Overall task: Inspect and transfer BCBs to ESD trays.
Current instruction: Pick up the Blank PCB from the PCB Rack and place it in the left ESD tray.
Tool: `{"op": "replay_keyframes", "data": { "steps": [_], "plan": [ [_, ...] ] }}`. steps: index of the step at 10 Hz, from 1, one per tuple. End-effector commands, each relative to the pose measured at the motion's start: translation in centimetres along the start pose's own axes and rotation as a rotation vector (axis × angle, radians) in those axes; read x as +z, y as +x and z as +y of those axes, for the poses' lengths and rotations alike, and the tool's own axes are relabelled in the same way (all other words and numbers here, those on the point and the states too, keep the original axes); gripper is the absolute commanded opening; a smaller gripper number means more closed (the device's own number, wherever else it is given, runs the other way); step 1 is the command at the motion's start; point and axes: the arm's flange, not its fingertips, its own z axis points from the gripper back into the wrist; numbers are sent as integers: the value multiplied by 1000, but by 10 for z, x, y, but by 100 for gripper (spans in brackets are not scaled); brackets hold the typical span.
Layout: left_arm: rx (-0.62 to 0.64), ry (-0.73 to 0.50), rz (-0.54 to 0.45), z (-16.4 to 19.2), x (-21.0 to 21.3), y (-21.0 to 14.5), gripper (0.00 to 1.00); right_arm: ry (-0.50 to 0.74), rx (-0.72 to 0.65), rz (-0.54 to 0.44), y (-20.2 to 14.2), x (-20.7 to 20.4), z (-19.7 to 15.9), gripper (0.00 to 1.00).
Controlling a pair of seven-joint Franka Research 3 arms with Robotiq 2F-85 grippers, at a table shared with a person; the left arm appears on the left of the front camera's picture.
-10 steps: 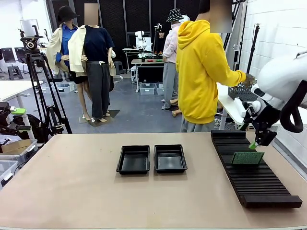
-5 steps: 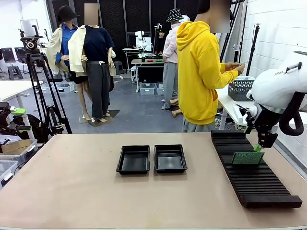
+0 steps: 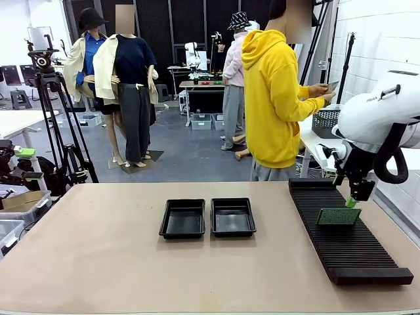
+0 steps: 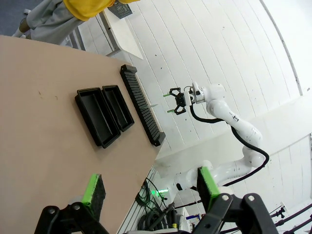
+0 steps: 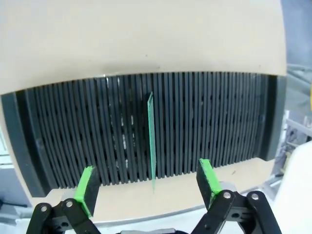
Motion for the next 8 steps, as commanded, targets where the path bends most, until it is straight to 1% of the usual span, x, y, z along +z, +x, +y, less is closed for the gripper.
{"op": "replay_keyframes", "data": {
  "steps": [1, 8],
  "plan": [
    [-1, -11, -11, -2, 1, 1, 100, -13, -26, 67, -2, -6, -2, 100],
    [-1, -11, -11, -2, 1, 1, 100, 70, -64, 37, -15, -37, -8, 100]
  ]
}}
